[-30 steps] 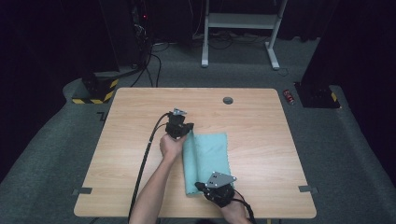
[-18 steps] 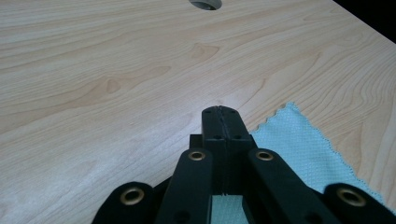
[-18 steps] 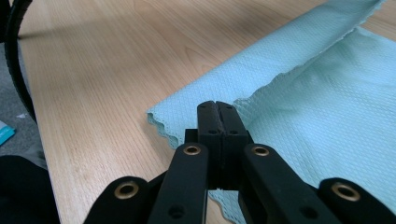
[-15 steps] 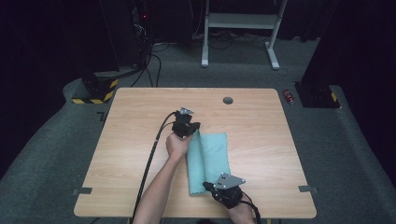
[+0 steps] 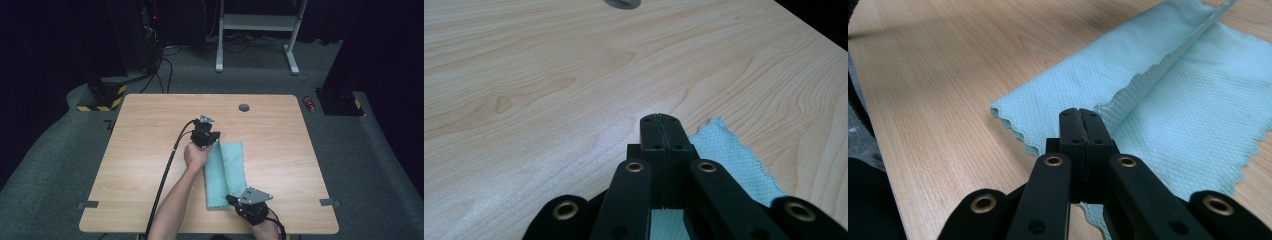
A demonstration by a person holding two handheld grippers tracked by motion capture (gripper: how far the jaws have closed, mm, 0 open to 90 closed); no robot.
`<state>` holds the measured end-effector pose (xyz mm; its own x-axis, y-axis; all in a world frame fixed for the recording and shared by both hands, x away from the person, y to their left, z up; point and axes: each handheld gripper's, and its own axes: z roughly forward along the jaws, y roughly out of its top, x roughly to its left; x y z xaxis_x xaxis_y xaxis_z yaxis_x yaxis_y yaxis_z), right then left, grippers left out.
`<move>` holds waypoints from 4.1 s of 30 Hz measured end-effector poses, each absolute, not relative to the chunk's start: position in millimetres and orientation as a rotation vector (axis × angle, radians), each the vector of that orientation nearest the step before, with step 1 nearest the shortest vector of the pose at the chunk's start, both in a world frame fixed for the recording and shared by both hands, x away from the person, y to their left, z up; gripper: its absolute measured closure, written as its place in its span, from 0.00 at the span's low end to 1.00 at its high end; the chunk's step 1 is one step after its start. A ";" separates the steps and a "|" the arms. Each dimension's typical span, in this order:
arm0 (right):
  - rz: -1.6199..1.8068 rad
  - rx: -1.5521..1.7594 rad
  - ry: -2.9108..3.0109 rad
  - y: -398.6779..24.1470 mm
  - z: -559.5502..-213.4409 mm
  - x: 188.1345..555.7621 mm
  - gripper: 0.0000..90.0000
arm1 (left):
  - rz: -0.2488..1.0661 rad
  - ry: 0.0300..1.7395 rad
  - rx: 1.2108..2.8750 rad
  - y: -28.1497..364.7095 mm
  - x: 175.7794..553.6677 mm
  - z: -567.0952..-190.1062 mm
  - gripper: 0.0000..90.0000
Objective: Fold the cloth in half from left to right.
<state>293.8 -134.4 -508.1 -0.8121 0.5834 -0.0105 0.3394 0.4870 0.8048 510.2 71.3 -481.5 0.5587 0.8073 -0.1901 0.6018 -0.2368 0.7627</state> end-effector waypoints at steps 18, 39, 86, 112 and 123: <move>1.233 0.868 2.407 -160.5 -512.1 290.0 1.00 | 0.300 1.065 2.012 30.4 518.0 -481.4 1.00; 1.202 0.963 2.385 -182.8 -519.8 289.1 1.00 | 0.296 1.043 2.078 1.1 524.3 -495.9 1.00; 1.123 0.950 2.472 -181.4 -522.6 315.4 0.82 | 0.483 1.121 2.107 60.4 471.1 -509.7 0.59; 1.120 0.952 2.471 -181.2 -522.8 317.3 0.84 | 0.424 1.064 2.125 74.2 402.5 -509.1 0.54; 1.124 0.955 2.473 -181.5 -522.7 317.6 0.84 | 0.448 1.088 2.139 81.7 394.4 -517.0 0.52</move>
